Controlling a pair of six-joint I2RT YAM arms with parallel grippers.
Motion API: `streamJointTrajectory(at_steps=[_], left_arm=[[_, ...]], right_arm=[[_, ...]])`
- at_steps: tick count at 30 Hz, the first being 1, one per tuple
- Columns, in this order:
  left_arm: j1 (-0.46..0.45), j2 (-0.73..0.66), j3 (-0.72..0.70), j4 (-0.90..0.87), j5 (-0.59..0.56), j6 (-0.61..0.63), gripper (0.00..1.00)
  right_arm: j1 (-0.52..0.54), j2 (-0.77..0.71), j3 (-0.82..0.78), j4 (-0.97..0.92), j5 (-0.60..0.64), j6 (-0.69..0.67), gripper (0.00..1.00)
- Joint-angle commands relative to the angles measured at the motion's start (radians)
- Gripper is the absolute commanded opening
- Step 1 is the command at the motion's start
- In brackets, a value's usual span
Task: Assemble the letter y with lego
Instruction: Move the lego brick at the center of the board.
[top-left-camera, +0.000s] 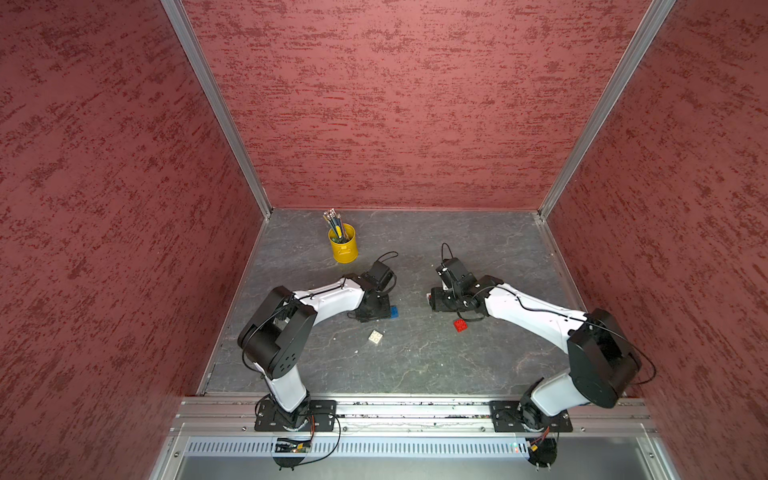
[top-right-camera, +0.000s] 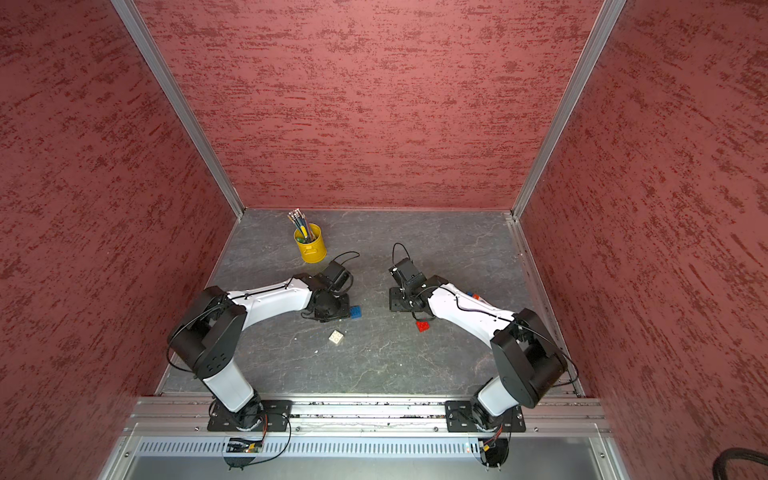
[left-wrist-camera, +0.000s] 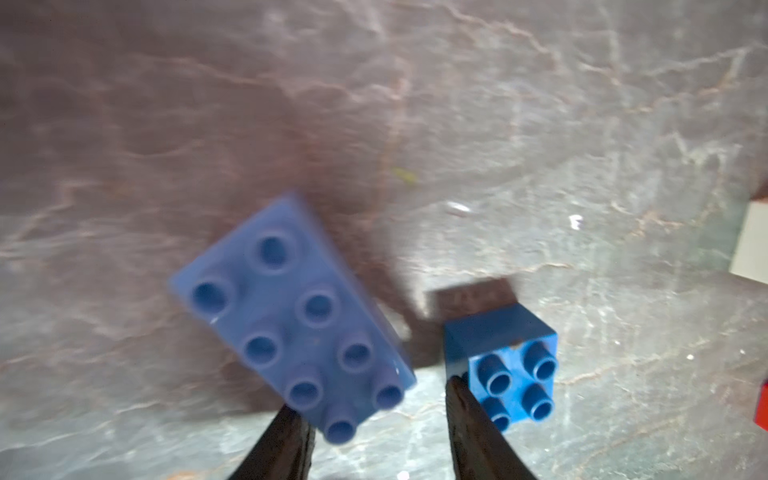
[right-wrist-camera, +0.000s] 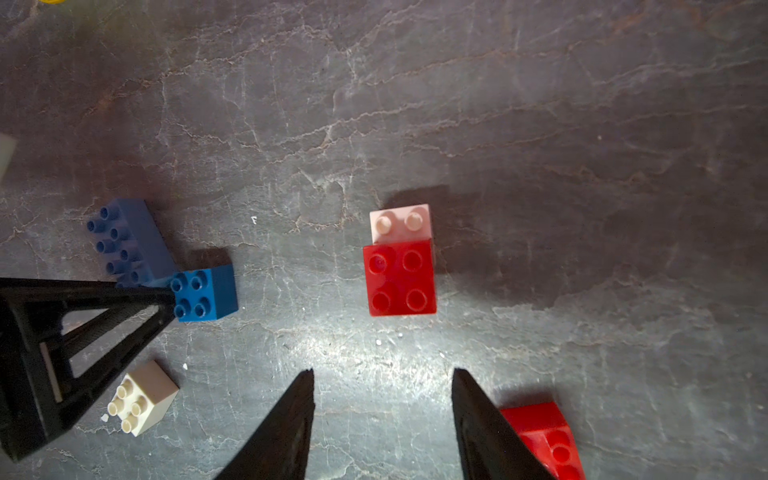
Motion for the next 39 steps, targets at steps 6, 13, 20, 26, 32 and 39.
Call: streamJointTrajectory(at_steps=[6, 13, 20, 26, 32, 39], left_arm=[[-0.028, 0.012, -0.007, 0.021, 0.058, 0.032, 0.6], [-0.007, -0.083, -0.016, 0.023, 0.044, 0.061, 0.61], [0.153, -0.151, -0.019, 0.03, 0.09, 0.117, 0.65], [0.249, -0.069, 0.019, 0.12, 0.171, 0.156, 0.66], [0.262, 0.053, 0.098, 0.143, 0.199, 0.198, 0.66], [0.241, 0.044, 0.067, 0.144, 0.23, 0.195, 0.64]], right_arm=[[0.009, -0.017, -0.01, 0.031, 0.001, 0.008, 0.56], [0.013, -0.013, 0.012, 0.03, -0.005, -0.003, 0.56], [0.026, 0.007, 0.036, 0.028, -0.012, -0.009, 0.56], [0.045, 0.023, 0.05, 0.03, -0.013, 0.0, 0.56], [0.056, 0.023, 0.051, 0.024, -0.01, 0.011, 0.55], [0.067, 0.02, 0.04, 0.03, -0.011, 0.022, 0.55]])
